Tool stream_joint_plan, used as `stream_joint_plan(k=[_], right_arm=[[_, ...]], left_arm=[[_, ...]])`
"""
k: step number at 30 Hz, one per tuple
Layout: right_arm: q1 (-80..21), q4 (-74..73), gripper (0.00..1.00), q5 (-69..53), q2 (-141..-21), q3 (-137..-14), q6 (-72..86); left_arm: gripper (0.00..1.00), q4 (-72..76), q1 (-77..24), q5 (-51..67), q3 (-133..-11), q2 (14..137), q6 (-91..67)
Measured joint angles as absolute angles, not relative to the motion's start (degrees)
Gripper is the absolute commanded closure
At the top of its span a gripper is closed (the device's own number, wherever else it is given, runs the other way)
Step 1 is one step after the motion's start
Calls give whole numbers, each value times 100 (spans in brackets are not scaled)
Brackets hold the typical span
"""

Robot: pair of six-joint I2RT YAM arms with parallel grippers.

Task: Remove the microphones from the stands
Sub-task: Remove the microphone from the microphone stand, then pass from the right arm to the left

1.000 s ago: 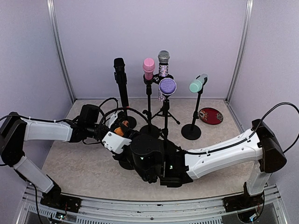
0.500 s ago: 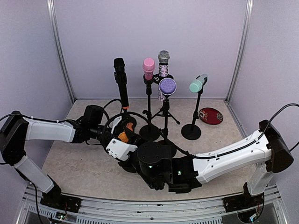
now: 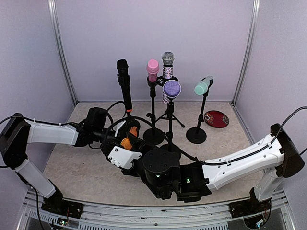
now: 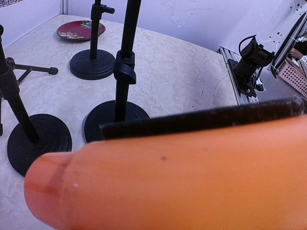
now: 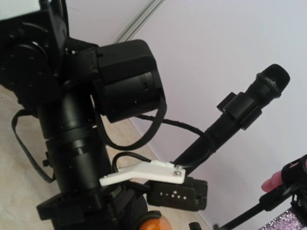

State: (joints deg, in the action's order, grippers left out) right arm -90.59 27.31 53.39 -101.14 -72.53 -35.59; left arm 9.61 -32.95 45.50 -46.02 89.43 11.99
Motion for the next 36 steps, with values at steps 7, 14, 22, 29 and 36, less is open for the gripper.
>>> stream_joint_plan(k=[7,14,22,29,36], right_arm=[[-9343,2939,100,5369,-9966,-7255,-3747],[-10029,3758,100,5122,-9415,-7620,-3900],[-9852,3942,100,5148,-9334,-7644,-3785],[-9494,3201,100,4963,-9386,-7644,-2766],[-8982,2357,100,4447,-9524,-7859,-1573]], left_arm=[[100,1009,-3271,4447,-4609,8952,1041],[91,1140,-3079,3946,-4644,8962,777],[1,532,-3057,3745,-4630,8921,1079],[1,-637,-2416,3946,-4637,8392,1730],[1,-2421,-1127,4560,-5234,7780,3334]])
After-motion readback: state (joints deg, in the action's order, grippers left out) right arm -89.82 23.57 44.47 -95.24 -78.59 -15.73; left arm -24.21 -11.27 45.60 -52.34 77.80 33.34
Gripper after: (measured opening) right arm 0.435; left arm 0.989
